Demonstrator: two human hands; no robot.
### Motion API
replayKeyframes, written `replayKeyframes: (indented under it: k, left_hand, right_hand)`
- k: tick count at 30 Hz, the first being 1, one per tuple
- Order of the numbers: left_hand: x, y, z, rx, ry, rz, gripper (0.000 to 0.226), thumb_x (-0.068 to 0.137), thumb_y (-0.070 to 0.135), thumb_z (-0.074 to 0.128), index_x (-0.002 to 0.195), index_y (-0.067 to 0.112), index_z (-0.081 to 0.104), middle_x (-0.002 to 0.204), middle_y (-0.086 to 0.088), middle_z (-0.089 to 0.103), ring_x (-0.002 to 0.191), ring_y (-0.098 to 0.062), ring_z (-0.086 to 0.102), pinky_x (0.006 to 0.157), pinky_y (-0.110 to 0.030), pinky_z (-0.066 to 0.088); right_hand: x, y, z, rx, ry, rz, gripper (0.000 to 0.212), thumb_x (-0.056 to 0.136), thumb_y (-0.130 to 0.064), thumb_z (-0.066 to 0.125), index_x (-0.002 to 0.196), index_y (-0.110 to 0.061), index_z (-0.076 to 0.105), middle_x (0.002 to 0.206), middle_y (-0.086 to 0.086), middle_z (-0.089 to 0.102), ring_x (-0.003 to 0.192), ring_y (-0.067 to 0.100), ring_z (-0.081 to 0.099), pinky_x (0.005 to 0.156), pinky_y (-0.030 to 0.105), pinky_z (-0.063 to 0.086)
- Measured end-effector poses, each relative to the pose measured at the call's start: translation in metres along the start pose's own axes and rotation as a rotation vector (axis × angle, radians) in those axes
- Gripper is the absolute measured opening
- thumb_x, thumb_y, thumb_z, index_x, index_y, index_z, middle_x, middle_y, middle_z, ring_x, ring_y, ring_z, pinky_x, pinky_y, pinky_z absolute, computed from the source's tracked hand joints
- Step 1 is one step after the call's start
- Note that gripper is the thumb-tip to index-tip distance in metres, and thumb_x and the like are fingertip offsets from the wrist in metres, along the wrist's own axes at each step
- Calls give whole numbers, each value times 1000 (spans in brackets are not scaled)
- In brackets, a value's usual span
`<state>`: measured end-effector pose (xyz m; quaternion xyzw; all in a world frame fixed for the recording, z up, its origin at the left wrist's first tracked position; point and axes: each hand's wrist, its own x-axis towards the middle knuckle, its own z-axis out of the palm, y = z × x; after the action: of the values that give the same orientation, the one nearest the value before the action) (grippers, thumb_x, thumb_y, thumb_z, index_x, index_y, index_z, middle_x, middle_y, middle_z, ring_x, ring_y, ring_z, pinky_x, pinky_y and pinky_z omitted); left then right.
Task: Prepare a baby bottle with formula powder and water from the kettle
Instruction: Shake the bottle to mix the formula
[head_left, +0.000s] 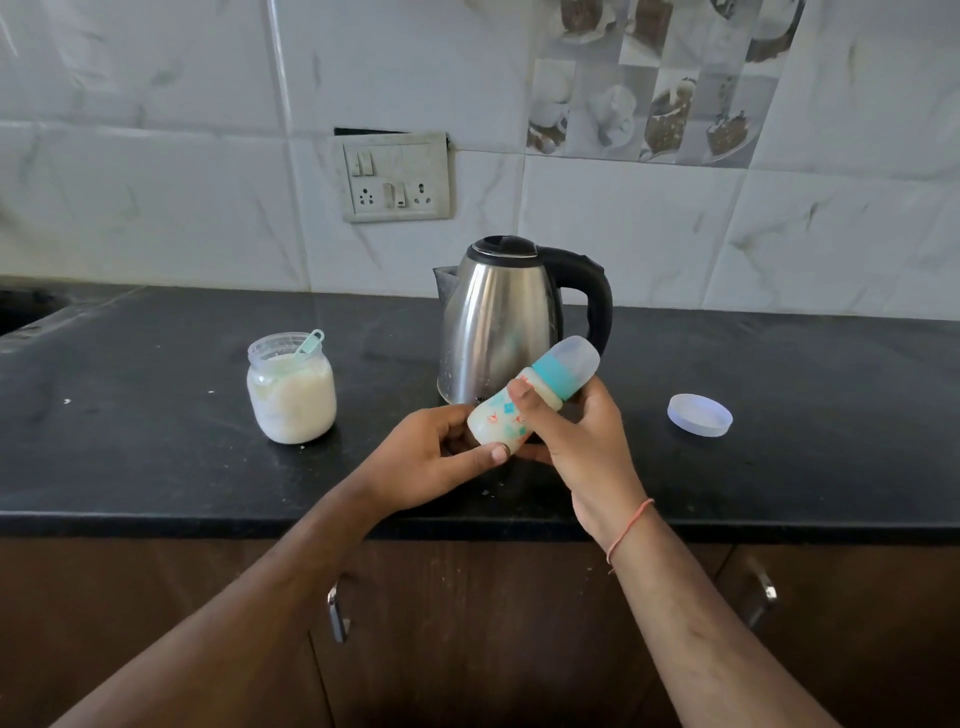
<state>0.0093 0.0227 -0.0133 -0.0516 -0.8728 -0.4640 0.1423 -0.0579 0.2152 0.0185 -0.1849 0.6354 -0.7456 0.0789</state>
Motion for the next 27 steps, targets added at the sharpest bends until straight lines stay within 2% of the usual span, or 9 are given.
replayKeyframes:
  k: [3,6,11,13,15,18,22,25,27]
  left_hand:
    - [0,3,-2,-43,-27,12,24,102,46,72,115,27,77,109,7,82,103,-14,78,94,-41,63]
    - [-1,4,-2,-77,-46,15,43,98,59,64,108,20,79,102,1,82,100,-27,77,98,-55,60]
    - [2,-4,0,-153,-50,20,55,100,68,58,112,20,82,103,-6,82,99,-33,75,100,-58,58]
    - [4,-3,1,-199,46,-8,60,98,70,51,123,22,77,103,-4,82,94,-20,75,91,-37,59]
    - [5,-3,0,-243,133,-55,65,97,73,43,126,25,75,103,-3,81,93,-16,73,84,-28,54]
    - [6,-5,-2,-289,174,-105,60,104,66,36,129,27,74,106,-4,81,98,-21,72,87,-38,53]
    - [5,-4,-1,-284,233,-99,56,108,62,34,126,27,75,104,-3,81,94,-16,70,84,-37,53]
    - [4,-6,-1,-285,236,-129,55,110,62,33,126,30,75,104,-2,80,96,-17,71,88,-42,55]
    - [5,-5,-1,-294,238,-130,56,108,64,35,126,29,75,105,-2,80,95,-17,71,87,-41,54]
  right_hand:
    - [4,0,-6,36,-157,5,52,97,-24,79,143,-28,56,133,4,70,123,21,73,91,50,67]
    - [5,7,-12,53,-259,-43,68,94,-14,79,151,-29,44,136,6,70,129,26,70,95,48,65]
    - [4,15,-14,252,-76,-93,110,86,-19,81,165,-54,13,121,-1,79,120,26,75,89,48,66]
    - [7,15,-17,374,90,-99,100,91,-19,80,162,-59,21,121,-3,79,118,26,76,83,49,67]
    - [5,14,-19,354,80,-79,90,97,-10,77,158,-57,32,117,-3,78,113,24,77,80,52,67]
    - [0,10,-17,264,-27,-59,85,94,1,77,153,-47,40,111,-2,80,106,24,78,76,50,68]
    - [10,11,-26,567,304,-39,82,97,-3,77,152,-49,36,133,5,67,120,34,74,73,49,67]
    - [-1,10,-17,251,-9,-30,81,92,1,80,146,-45,42,112,-2,79,109,26,78,73,47,67]
    - [6,12,-19,363,151,-40,79,93,1,80,146,-43,42,123,3,76,110,29,78,73,48,67]
